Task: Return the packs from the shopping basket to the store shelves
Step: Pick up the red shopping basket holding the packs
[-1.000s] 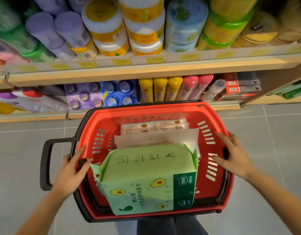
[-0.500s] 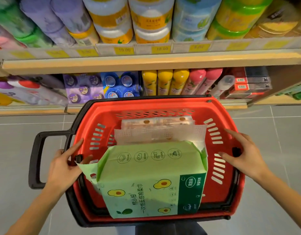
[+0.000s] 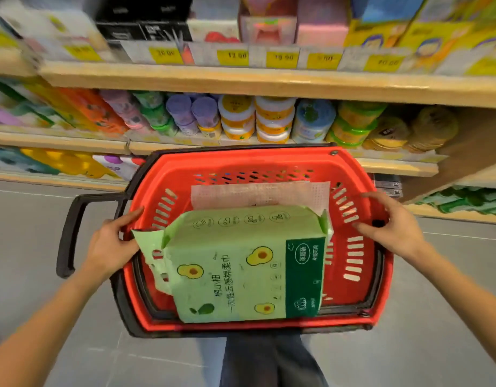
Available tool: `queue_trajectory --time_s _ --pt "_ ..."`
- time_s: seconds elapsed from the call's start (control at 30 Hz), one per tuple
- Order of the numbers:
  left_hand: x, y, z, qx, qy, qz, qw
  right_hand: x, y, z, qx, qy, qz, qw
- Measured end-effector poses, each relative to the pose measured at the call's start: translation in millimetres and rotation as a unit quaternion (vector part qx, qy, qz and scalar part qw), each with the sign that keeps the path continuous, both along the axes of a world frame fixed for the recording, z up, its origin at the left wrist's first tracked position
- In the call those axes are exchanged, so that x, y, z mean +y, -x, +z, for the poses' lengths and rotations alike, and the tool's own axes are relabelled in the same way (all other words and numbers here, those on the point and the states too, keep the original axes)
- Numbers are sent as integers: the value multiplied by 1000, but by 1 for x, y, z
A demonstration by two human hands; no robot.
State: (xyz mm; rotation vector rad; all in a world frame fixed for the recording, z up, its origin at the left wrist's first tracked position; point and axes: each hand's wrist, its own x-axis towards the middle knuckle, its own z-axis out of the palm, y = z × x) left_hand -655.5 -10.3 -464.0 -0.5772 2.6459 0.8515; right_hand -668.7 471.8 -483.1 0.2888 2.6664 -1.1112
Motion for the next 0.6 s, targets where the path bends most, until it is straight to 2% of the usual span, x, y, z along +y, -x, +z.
queue_trajectory --time_s 0.13,0.27,0.47,0.6 --pt "-12 -12 106 30 -8 37 999 -15 13 99 41 14 29 999" --pt "-24 -33 202 65 21 56 996 -37 26 186 86 36 80 992" --pt "-65 -93 310 95 25 122 988 -86 45 296 140 86 152 975" --pt "-92 -135 358 116 21 179 977 -135 47 354 151 124 187 963"
